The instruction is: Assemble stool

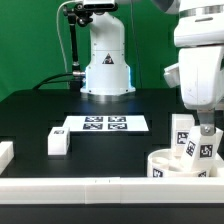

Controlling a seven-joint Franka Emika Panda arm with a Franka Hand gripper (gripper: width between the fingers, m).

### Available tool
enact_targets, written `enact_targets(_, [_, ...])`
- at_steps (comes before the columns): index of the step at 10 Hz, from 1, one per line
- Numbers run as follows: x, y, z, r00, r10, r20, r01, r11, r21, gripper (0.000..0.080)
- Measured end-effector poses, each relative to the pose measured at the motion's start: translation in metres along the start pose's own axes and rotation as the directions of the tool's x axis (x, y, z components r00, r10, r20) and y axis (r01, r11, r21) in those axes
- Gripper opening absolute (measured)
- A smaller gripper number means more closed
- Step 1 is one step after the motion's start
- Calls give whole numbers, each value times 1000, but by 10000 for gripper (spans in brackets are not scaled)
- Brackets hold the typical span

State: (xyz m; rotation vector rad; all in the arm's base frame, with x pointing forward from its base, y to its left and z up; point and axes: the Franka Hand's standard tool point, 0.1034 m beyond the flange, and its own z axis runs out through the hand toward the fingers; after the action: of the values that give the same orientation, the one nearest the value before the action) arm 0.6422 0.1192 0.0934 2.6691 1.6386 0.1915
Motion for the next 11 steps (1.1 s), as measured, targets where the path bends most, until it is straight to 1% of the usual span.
enact_targets(1, [-2, 1, 2, 996, -86, 16, 86, 996, -6, 649])
enact_targets(3, [-8, 2, 6, 965, -258, 42, 259, 966, -7, 649])
enact_targets(6, [-13, 6, 6, 922, -384, 60, 385, 923, -5, 649])
enact_targets(7, [-15, 7, 6, 892, -447, 69, 448, 894, -2, 649])
enact_targets(9, [-19, 9, 7, 864, -497, 77, 498, 867, 2, 649])
enact_targets(10, [-20, 9, 8, 870, -487, 77, 488, 873, 3, 523])
enact_targets(11, [-20, 9, 9, 870, -486, 77, 487, 873, 4, 523])
